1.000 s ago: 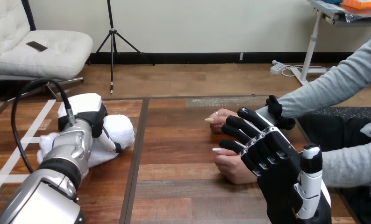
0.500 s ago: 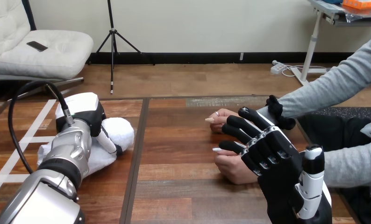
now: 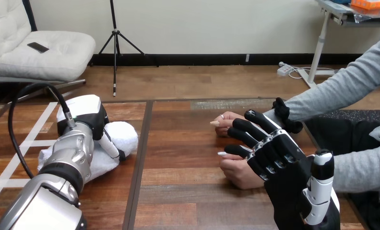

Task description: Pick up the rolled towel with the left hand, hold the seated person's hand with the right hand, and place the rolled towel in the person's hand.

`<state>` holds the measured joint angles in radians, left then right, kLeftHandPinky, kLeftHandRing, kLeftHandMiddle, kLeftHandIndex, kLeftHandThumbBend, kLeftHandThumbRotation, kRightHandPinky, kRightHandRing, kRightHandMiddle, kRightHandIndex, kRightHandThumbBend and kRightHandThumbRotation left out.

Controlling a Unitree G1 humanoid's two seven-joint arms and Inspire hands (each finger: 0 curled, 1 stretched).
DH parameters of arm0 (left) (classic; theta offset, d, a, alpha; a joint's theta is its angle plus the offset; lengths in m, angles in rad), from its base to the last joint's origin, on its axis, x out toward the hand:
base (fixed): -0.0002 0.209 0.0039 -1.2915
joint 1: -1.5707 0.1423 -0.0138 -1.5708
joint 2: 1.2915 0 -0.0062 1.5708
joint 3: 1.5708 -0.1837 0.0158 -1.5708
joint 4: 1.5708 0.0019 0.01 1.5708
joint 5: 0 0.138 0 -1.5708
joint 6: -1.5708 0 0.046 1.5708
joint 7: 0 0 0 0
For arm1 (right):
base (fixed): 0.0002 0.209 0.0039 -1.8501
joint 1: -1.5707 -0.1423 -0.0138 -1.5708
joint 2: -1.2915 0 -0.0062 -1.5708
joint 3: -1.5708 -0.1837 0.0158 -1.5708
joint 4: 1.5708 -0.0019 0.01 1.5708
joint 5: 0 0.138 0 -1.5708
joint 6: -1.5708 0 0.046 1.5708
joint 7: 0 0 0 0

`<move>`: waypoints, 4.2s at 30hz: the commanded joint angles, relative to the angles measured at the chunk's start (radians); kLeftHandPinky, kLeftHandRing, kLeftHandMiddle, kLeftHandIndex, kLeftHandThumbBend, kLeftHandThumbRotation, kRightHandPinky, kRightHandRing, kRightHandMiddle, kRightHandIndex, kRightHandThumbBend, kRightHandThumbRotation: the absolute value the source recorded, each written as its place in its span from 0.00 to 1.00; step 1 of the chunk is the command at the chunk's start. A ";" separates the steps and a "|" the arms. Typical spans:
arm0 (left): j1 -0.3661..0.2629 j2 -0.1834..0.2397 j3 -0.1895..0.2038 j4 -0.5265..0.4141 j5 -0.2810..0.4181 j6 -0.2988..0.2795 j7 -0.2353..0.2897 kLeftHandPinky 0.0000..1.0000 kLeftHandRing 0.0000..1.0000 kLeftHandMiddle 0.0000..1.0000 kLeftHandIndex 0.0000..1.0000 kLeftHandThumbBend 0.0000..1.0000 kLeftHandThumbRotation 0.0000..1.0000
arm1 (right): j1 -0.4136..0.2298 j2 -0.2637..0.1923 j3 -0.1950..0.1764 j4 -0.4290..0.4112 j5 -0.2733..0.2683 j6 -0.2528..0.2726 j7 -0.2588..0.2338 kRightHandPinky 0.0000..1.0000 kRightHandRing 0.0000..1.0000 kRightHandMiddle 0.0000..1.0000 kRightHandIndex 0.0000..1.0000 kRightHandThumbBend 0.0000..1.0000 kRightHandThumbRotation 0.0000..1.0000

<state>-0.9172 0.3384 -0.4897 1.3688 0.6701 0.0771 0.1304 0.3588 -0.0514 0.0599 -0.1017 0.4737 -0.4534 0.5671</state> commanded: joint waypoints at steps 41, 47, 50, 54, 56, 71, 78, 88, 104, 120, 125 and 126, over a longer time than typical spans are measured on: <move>-0.024 0.008 0.072 -0.022 -0.063 -0.061 0.045 0.32 0.40 0.47 0.47 0.69 0.00 | -0.038 0.010 -0.018 -0.011 -0.004 -0.030 -0.002 0.77 0.84 0.83 0.84 0.73 1.00; -0.025 0.010 0.099 -0.031 -0.090 -0.093 0.065 0.32 0.41 0.48 0.48 0.69 0.00 | -0.039 0.007 -0.019 -0.009 -0.003 -0.024 -0.001 0.77 0.85 0.84 0.84 0.72 1.00; -0.025 0.008 0.120 -0.035 -0.113 -0.105 0.075 0.32 0.40 0.47 0.48 0.69 0.00 | -0.038 0.004 -0.020 -0.008 -0.005 -0.021 -0.002 0.78 0.85 0.84 0.85 0.72 1.00; -0.023 0.006 0.141 -0.041 -0.137 -0.125 0.090 0.31 0.38 0.45 0.47 0.70 0.00 | -0.038 0.003 -0.022 -0.006 -0.007 -0.021 -0.003 0.79 0.86 0.84 0.85 0.71 1.00; -0.021 0.005 0.155 -0.046 -0.152 -0.138 0.097 0.30 0.37 0.44 0.47 0.70 0.00 | -0.039 0.003 -0.023 -0.003 -0.010 -0.021 -0.003 0.79 0.86 0.84 0.85 0.70 1.00; 0.007 0.003 0.229 -0.107 -0.233 -0.253 0.139 0.30 0.36 0.43 0.45 0.71 0.00 | -0.046 0.000 -0.029 0.010 -0.022 0.007 -0.008 0.82 0.87 0.85 0.85 0.69 1.00; 0.037 0.006 0.259 -0.167 -0.265 -0.297 0.139 0.33 0.38 0.45 0.45 0.70 0.00 | -0.055 -0.002 -0.033 0.028 -0.047 0.007 -0.014 0.84 0.88 0.86 0.86 0.68 1.00; 0.154 0.006 0.337 -0.369 -0.349 -0.385 0.130 0.32 0.37 0.44 0.45 0.70 0.00 | -0.093 -0.025 -0.050 0.075 -0.103 0.003 -0.024 0.88 0.89 0.86 0.87 0.68 1.00; 0.392 -0.007 0.399 -0.773 -0.419 -0.403 0.114 0.34 0.38 0.42 0.43 0.69 0.00 | -0.159 -0.082 -0.087 0.136 -0.156 0.000 -0.043 0.89 0.88 0.86 0.86 0.68 1.00; 0.616 -0.041 0.429 -1.084 -0.476 -0.398 0.088 0.31 0.36 0.40 0.40 0.68 0.00 | -0.231 -0.123 -0.114 0.204 -0.208 -0.032 -0.058 0.87 0.87 0.84 0.85 0.71 1.00; 0.680 -0.049 0.429 -1.153 -0.471 -0.406 0.093 0.30 0.36 0.40 0.40 0.69 0.00 | -0.256 -0.131 -0.123 0.237 -0.219 -0.056 -0.063 0.85 0.86 0.83 0.85 0.72 1.00; 0.688 -0.050 0.429 -1.161 -0.471 -0.406 0.093 0.30 0.36 0.40 0.40 0.69 0.00 | -0.258 -0.132 -0.124 0.241 -0.221 -0.060 -0.064 0.85 0.86 0.83 0.85 0.72 1.00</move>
<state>-0.3079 0.3203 -0.1360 0.6074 0.2642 -0.2713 0.2165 0.3225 -0.1481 -0.0197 0.0891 0.2932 -0.4414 0.5178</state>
